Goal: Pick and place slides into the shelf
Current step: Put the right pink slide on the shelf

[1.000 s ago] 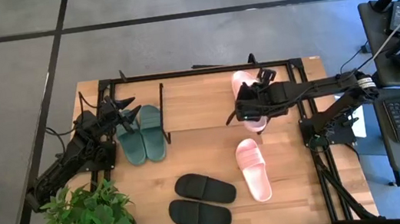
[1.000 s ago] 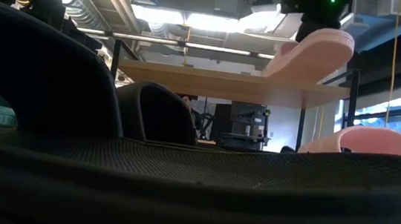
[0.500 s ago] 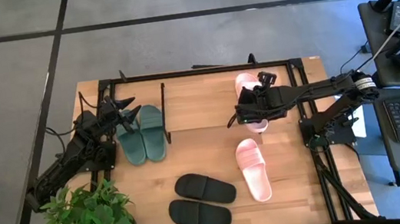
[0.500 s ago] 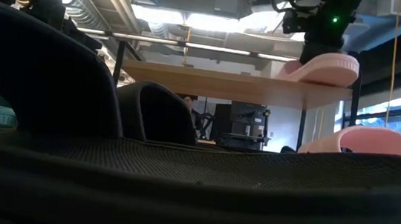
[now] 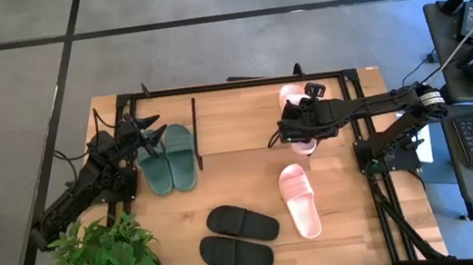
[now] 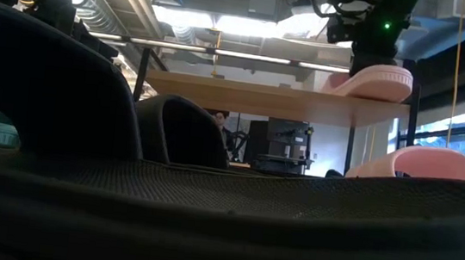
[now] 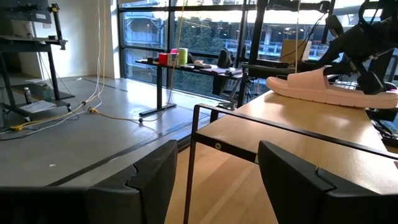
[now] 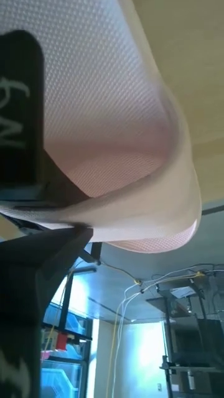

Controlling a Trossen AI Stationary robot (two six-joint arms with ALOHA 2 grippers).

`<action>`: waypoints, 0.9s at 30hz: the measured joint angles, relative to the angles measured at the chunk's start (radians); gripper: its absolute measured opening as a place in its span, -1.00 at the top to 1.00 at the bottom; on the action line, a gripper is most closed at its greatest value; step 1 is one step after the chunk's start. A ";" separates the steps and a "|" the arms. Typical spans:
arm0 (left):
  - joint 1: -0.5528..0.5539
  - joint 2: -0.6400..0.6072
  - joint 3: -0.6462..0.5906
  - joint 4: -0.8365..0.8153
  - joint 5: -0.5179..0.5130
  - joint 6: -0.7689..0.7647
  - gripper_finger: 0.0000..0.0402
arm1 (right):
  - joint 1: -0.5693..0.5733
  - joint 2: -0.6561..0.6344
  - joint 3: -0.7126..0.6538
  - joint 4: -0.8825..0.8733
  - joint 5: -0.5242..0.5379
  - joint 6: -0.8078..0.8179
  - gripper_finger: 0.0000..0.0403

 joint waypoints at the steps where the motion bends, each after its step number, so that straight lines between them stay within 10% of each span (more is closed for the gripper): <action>1: 0.000 0.000 0.000 0.000 0.000 0.000 -0.08 | 0.000 0.000 0.000 0.001 0.000 -0.013 0.71; 27: 0.000 0.000 0.000 0.000 0.000 0.000 -0.08 | 0.000 0.000 0.000 0.018 0.000 -0.225 0.69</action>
